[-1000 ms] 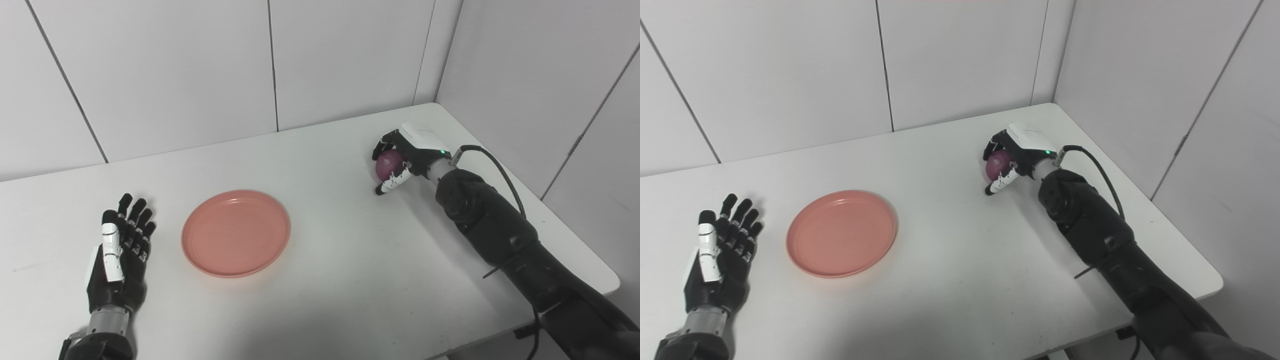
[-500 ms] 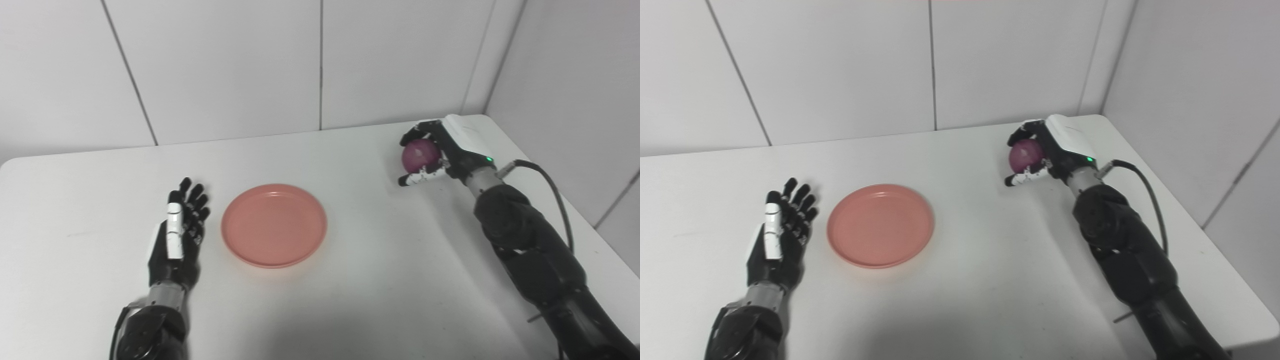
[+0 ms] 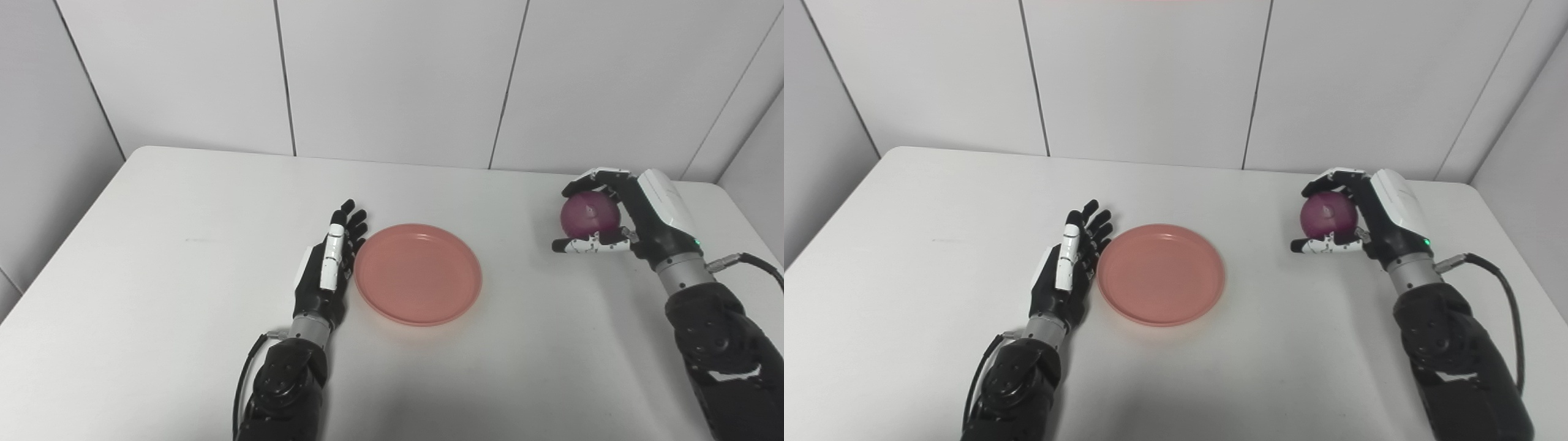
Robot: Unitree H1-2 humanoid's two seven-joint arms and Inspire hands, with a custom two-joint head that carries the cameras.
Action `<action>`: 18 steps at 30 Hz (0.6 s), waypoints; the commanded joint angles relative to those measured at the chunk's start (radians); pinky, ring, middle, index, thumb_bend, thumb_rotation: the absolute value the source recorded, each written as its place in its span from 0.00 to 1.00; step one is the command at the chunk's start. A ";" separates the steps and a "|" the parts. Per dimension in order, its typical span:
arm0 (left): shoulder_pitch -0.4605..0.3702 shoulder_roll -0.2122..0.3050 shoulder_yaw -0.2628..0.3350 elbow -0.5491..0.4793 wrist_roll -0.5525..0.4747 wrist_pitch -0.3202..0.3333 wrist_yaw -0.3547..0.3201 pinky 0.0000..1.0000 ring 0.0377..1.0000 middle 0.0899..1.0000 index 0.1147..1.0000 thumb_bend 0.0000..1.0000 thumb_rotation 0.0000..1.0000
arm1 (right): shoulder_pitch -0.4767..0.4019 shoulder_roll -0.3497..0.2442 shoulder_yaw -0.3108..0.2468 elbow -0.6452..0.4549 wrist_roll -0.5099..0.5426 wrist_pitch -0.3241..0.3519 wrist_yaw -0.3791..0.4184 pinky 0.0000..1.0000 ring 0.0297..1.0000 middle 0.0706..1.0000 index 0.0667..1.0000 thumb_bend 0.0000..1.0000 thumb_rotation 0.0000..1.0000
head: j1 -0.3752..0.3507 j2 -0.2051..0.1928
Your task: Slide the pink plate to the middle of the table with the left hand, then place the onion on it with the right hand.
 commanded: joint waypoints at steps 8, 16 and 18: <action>-0.033 -0.007 -0.029 0.001 0.049 -0.043 0.015 0.98 0.97 0.96 0.95 0.61 1.00 | -0.067 0.086 0.039 -0.089 -0.002 -0.033 0.028 0.33 0.36 0.45 0.50 0.51 0.00 | 0.011 -0.006; -0.032 0.003 -0.027 -0.001 0.071 -0.033 0.031 0.98 0.97 0.95 0.95 0.60 1.00 | -0.094 0.194 0.077 -0.127 -0.039 0.008 0.064 0.38 0.39 0.46 0.49 0.52 0.00 | -0.024 -0.009; -0.033 0.007 -0.024 0.002 0.082 -0.032 0.037 0.98 0.97 0.95 0.94 0.60 1.00 | -0.102 0.215 0.087 -0.123 -0.040 0.007 0.071 0.37 0.39 0.46 0.49 0.52 0.00 | -0.036 -0.007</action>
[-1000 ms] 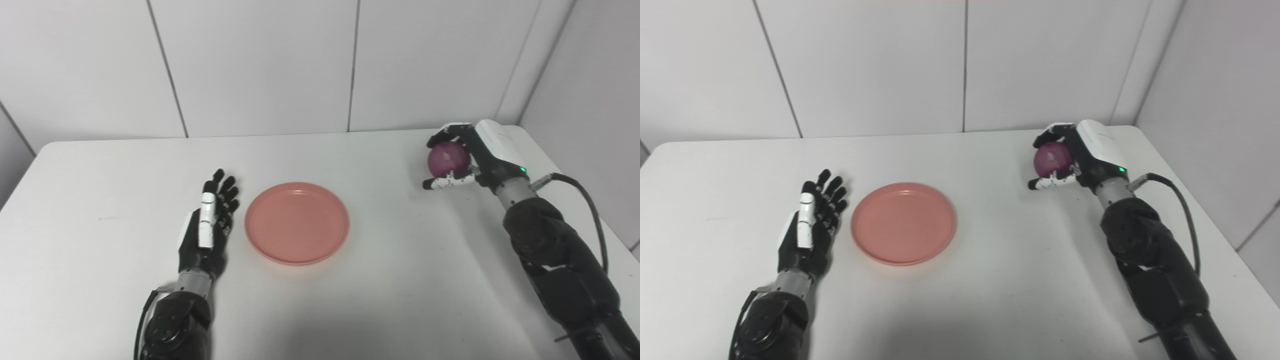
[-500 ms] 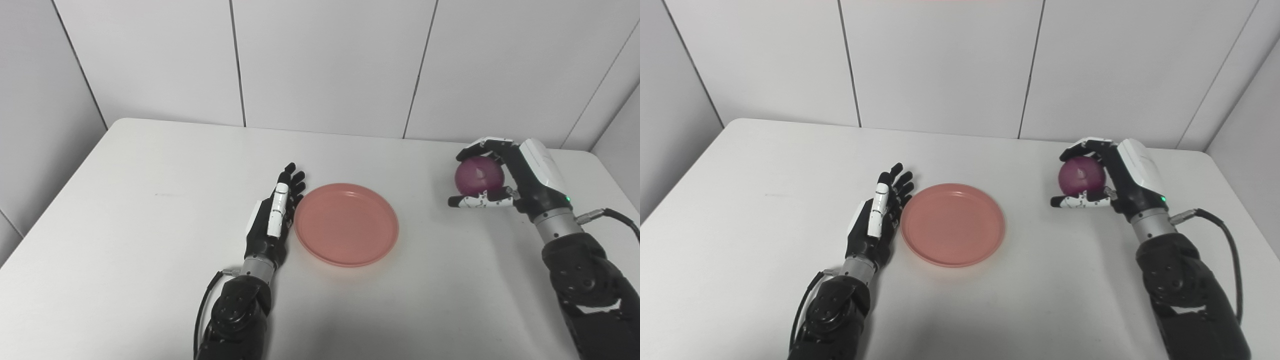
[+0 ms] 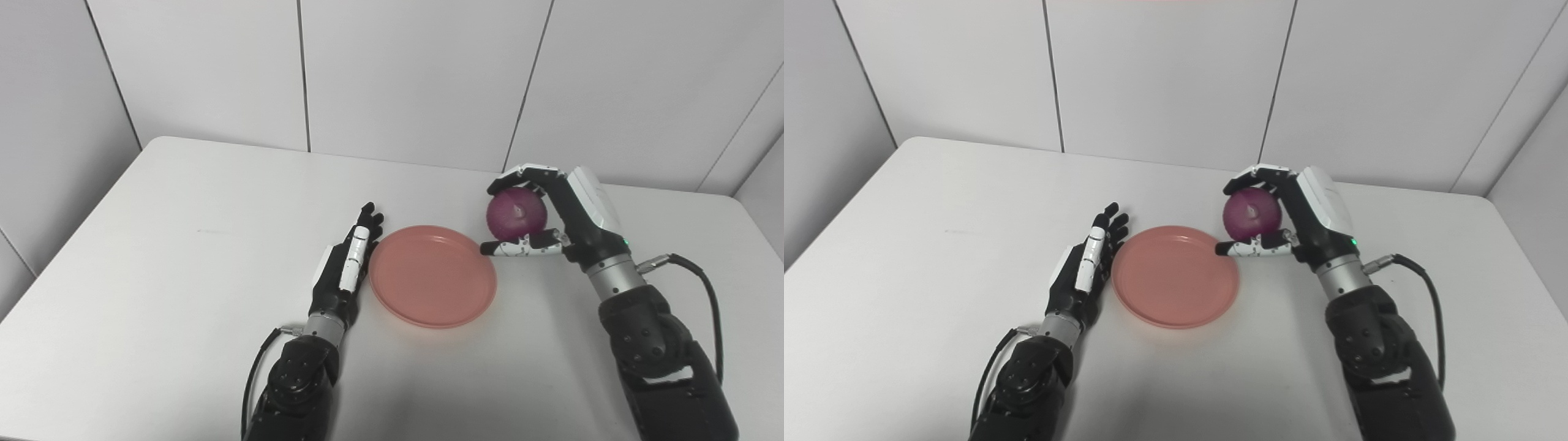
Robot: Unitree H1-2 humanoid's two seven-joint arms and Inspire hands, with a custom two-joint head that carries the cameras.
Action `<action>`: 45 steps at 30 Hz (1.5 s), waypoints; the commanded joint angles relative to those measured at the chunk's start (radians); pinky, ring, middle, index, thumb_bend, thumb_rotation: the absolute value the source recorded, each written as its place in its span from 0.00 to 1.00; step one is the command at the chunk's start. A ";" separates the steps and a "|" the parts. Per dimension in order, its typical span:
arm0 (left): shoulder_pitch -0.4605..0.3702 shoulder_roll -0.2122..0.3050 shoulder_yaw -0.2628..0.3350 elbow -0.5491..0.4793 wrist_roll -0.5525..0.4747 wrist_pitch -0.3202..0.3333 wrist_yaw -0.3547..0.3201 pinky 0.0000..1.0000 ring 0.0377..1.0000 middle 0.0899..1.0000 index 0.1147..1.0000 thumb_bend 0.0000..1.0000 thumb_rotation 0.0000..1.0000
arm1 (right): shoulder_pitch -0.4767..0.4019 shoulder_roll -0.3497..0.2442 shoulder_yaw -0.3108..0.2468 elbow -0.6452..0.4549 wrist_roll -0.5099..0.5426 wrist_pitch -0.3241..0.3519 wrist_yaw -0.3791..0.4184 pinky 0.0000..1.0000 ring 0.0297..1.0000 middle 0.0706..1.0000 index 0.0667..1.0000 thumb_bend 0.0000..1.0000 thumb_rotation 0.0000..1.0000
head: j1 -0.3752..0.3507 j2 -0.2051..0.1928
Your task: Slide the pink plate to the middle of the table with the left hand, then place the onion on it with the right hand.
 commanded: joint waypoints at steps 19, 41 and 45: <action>-0.060 0.023 0.036 0.022 0.005 -0.038 0.013 0.95 0.94 0.93 0.92 0.61 1.00 | -0.082 0.126 0.085 0.097 -0.051 0.017 0.025 0.35 0.37 0.46 0.49 0.51 0.00 | -0.072 0.027; -0.057 0.020 0.033 0.004 0.007 -0.041 0.001 0.94 0.94 0.93 0.92 0.60 1.00 | -0.089 0.129 0.140 0.316 -0.116 0.023 0.003 0.31 0.36 0.44 0.50 0.51 0.00 | -0.079 0.032; -0.057 0.022 0.030 0.004 0.016 -0.045 0.003 0.93 0.94 0.92 0.91 0.60 1.00 | -0.090 0.123 0.138 0.333 -0.116 0.030 -0.005 0.32 0.36 0.44 0.51 0.51 0.00 | -0.080 0.033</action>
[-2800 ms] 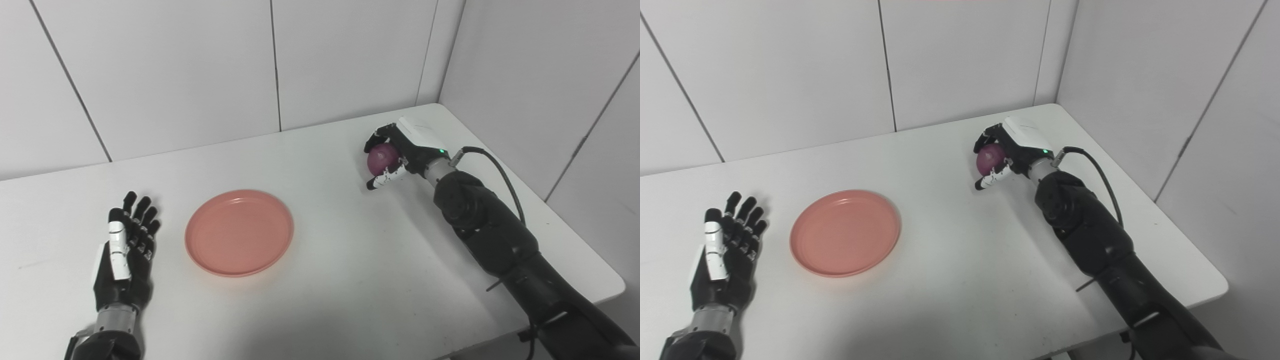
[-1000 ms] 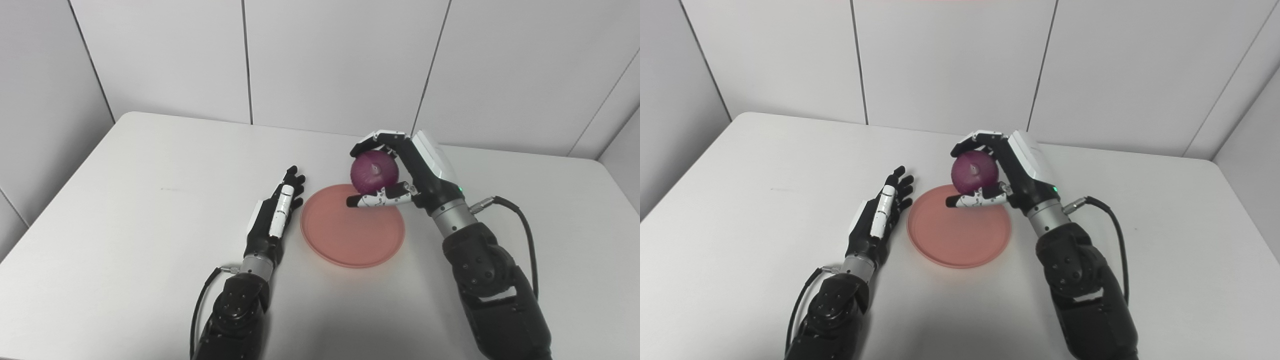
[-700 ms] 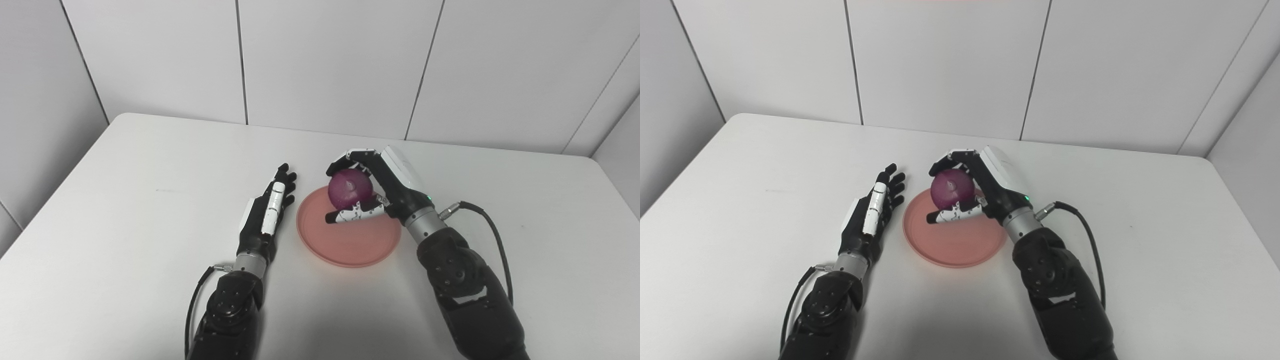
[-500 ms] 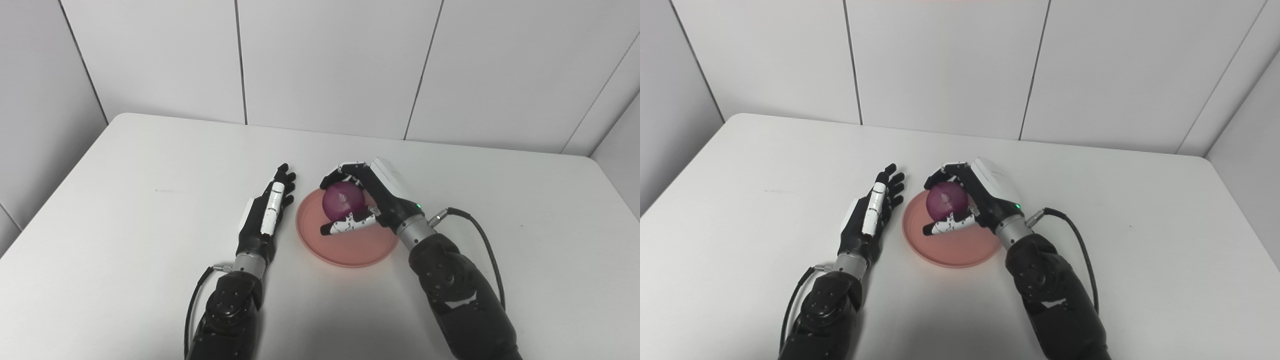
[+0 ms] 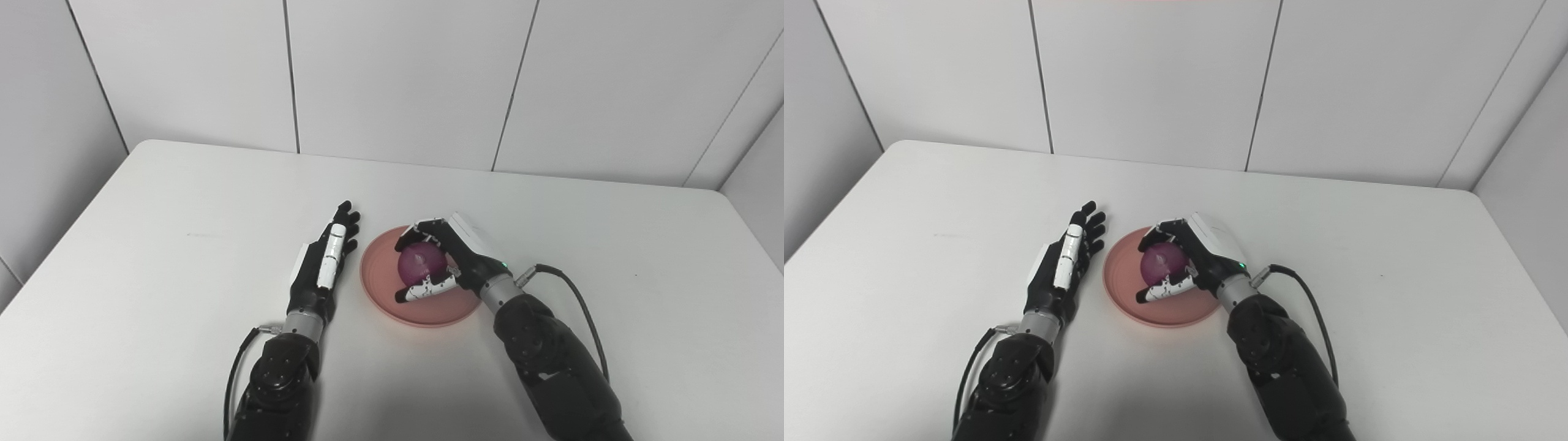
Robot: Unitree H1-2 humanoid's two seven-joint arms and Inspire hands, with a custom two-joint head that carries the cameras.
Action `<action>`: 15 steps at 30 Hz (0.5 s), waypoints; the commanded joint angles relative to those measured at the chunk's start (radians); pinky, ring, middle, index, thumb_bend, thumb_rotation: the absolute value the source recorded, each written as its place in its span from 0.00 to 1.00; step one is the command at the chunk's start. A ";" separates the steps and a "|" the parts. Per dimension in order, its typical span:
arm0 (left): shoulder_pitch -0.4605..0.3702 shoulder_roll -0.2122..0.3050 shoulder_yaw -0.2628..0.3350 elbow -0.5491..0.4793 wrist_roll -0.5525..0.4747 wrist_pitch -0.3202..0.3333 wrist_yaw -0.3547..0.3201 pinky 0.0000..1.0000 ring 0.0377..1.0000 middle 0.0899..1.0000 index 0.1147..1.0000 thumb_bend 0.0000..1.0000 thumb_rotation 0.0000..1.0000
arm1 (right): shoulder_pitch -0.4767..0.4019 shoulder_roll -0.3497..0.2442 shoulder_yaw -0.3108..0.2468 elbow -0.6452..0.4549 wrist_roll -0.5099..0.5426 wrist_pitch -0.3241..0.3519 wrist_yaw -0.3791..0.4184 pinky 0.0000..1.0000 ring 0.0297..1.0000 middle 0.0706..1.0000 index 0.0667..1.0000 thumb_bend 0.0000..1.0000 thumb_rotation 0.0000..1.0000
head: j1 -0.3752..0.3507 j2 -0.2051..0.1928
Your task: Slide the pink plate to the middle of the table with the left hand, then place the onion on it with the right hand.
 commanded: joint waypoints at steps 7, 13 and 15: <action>-0.035 -0.006 -0.004 -0.035 -0.013 -0.022 -0.010 0.94 0.94 0.93 0.92 0.60 1.00 | -0.041 -0.014 -0.011 0.004 0.019 -0.011 -0.019 0.38 0.38 0.44 0.51 0.51 0.00 | 0.002 0.000; -0.035 -0.011 -0.003 -0.037 -0.017 -0.020 -0.010 0.94 0.94 0.93 0.92 0.59 1.00 | -0.037 -0.030 -0.008 -0.022 0.051 -0.040 -0.004 0.51 0.57 0.57 0.47 0.52 0.11 | 0.001 0.001; -0.036 -0.012 -0.004 -0.037 -0.013 -0.019 -0.008 0.94 0.94 0.92 0.92 0.59 1.00 | -0.037 -0.038 -0.001 -0.029 0.054 -0.052 -0.003 0.55 0.61 0.63 0.46 0.52 0.15 | 0.001 0.001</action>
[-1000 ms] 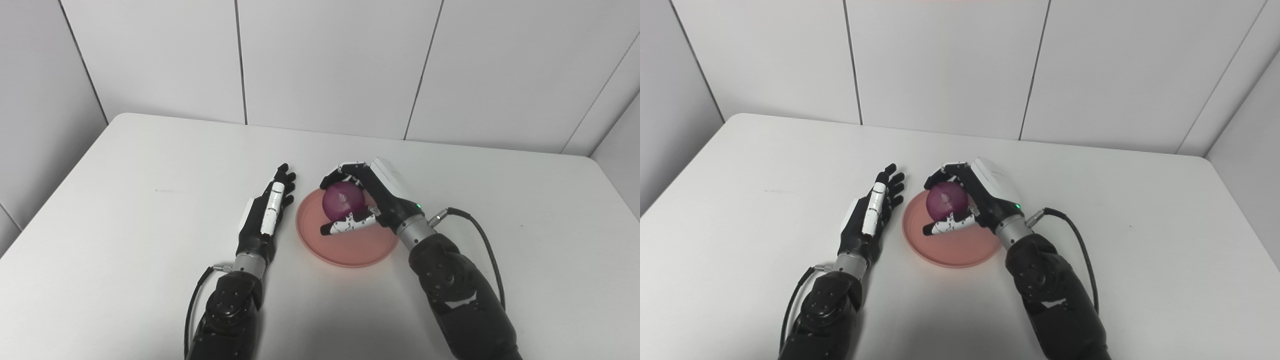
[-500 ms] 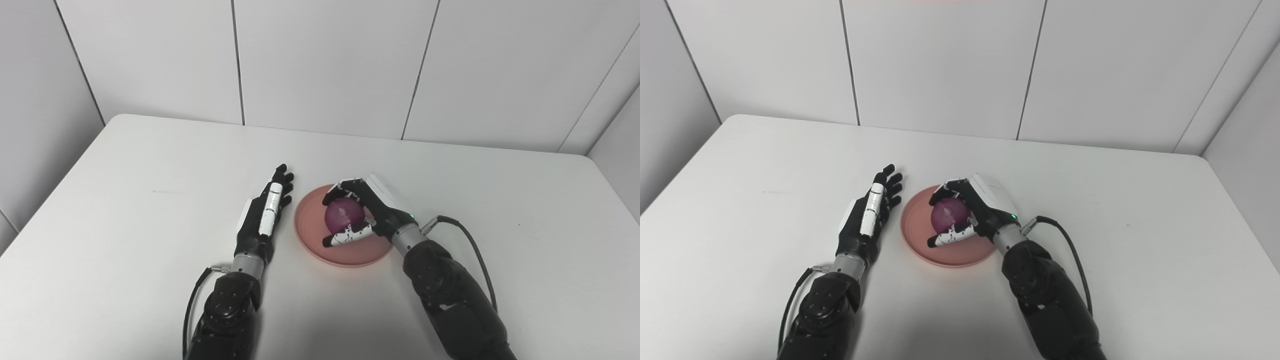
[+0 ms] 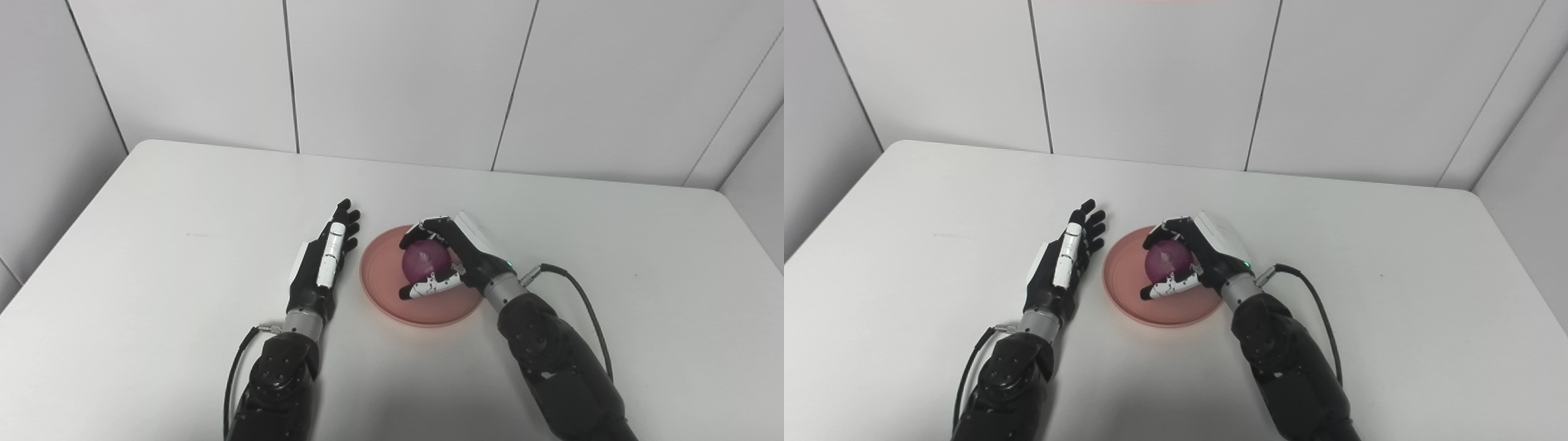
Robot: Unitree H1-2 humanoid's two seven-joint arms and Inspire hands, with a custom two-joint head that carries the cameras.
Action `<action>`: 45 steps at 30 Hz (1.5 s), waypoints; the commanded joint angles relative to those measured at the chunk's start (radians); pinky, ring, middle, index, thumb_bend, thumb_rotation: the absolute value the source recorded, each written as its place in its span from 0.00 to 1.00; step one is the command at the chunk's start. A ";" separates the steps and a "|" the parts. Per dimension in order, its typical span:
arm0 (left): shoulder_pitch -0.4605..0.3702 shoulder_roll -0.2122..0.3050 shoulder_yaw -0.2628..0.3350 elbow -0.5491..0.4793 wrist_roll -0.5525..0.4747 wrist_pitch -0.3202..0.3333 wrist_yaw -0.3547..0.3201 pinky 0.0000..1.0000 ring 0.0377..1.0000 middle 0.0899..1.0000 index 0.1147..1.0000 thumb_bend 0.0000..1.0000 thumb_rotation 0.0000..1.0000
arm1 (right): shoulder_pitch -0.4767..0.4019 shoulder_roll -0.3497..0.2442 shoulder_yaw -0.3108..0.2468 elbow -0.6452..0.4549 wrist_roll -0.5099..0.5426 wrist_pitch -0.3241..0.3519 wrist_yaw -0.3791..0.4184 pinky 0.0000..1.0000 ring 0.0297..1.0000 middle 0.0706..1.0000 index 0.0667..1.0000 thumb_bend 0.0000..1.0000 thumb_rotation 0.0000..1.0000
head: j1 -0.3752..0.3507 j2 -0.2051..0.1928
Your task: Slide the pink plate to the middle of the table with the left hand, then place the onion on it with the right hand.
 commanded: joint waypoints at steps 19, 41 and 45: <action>-0.039 -0.008 0.000 -0.024 -0.011 -0.027 -0.015 0.93 0.94 0.93 0.91 0.59 1.00 | -0.011 -0.069 0.022 -0.135 0.036 -0.074 0.057 0.78 0.85 0.82 0.80 0.82 0.62 | -0.002 -0.001; -0.038 -0.003 0.003 -0.018 -0.011 -0.034 -0.019 0.93 0.93 0.92 0.92 0.60 1.00 | 0.089 -0.089 -0.130 -0.223 0.124 -0.103 -0.023 0.83 0.94 0.95 0.95 0.83 0.90 | -0.012 -0.001; -0.037 -0.006 0.006 -0.018 -0.018 -0.035 -0.021 0.93 0.93 0.92 0.92 0.60 1.00 | 0.105 -0.095 -0.153 -0.220 0.150 -0.106 -0.012 0.87 0.94 0.94 0.95 0.80 0.89 | -0.012 -0.002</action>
